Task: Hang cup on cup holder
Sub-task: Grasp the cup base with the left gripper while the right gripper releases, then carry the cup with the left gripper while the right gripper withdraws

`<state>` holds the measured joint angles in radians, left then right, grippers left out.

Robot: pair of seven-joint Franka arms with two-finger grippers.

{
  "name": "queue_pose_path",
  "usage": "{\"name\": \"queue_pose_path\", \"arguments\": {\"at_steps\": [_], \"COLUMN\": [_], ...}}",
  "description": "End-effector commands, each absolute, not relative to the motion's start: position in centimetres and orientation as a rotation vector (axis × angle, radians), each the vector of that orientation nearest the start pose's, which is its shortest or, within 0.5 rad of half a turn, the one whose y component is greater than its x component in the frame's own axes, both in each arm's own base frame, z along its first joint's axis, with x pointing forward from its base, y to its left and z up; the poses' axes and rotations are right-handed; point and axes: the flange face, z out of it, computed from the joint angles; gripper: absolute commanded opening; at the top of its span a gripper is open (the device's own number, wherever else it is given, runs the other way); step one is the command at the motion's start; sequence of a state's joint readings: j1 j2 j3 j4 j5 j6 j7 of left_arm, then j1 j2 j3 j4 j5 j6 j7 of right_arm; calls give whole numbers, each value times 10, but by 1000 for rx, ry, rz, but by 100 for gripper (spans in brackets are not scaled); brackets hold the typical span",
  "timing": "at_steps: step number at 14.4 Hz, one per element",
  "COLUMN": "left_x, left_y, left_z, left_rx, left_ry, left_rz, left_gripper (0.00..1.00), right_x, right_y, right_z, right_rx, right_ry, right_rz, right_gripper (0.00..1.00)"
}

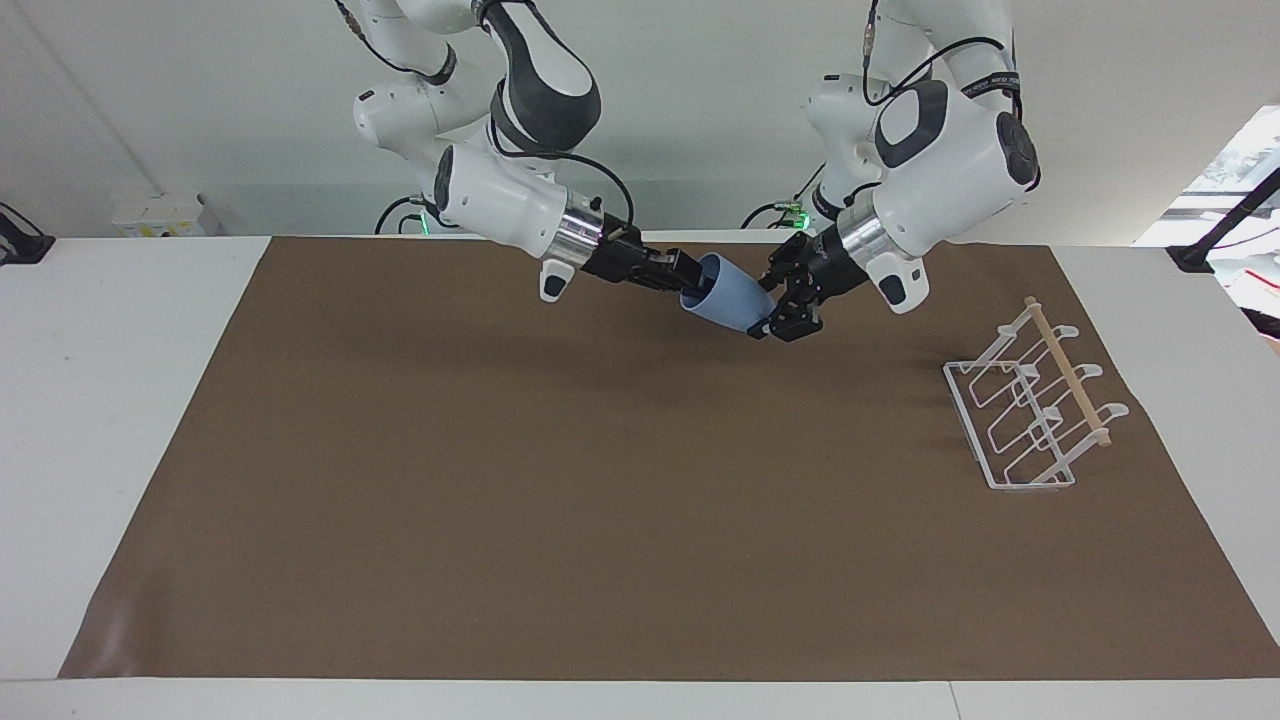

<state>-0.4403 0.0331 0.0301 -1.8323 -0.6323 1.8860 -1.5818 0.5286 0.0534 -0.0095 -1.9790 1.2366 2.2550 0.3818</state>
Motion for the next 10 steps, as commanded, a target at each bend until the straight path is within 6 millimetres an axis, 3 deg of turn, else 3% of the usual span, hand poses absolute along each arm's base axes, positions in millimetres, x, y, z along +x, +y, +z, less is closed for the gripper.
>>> {"name": "queue_pose_path", "arguments": {"at_steps": [1,4,7,10], "left_x": [507,507,512,521], "left_y": [-269,-269,-266,-258], "left_z": [525,525,527,530], "left_rx": [-2604,-2605,-2610,-2658], "left_ry": [-2147,-2146,-2149,-2010], "left_rz": [874,874,851,528], "left_gripper": [0,0,0,0], "right_x": [507,521,534,540], "right_y": [312,258,181,92], "right_z": [481,476,467,456], "right_rx": [-2027,-2172,-2273,-2440], "right_ry": [594,355,264,112], "right_rz": [338,299,319,277], "right_gripper": [100,100,100,100]}}
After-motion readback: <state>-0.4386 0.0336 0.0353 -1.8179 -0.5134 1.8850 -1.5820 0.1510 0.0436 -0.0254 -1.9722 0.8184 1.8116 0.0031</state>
